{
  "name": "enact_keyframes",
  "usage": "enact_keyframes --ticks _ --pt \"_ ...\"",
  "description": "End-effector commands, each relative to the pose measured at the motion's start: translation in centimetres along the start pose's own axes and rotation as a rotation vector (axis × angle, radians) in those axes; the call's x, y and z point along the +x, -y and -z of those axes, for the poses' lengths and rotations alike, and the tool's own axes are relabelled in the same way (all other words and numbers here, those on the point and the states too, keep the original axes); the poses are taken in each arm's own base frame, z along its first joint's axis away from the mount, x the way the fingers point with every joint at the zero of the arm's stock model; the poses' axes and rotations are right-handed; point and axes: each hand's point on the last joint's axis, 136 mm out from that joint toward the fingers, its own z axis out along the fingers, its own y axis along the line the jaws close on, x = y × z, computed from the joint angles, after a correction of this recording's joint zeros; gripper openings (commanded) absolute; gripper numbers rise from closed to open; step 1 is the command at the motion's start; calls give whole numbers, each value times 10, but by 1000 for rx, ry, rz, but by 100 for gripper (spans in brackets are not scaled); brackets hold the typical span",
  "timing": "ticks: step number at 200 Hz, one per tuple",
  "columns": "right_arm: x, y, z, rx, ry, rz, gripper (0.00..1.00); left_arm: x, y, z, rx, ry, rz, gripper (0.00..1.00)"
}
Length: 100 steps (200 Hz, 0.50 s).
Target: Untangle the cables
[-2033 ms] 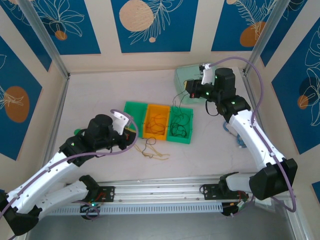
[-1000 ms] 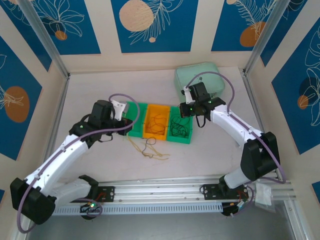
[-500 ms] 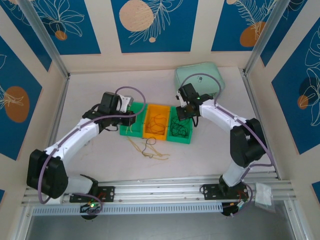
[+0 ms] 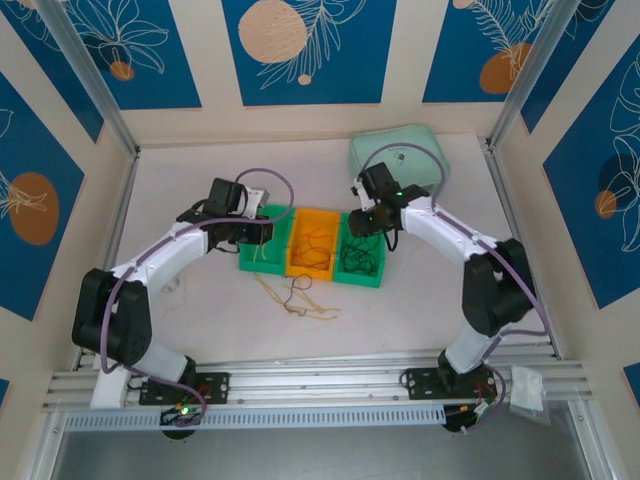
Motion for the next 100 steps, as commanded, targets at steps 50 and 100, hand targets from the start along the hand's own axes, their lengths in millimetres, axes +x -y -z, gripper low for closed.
enact_keyframes --ticks 50,100 --pt "-4 -12 111 -198 286 -116 49 -18 -15 -30 -19 -26 -30 0" --pt "26 -35 122 -293 208 -82 50 -23 -32 -46 -88 -32 -30 17"
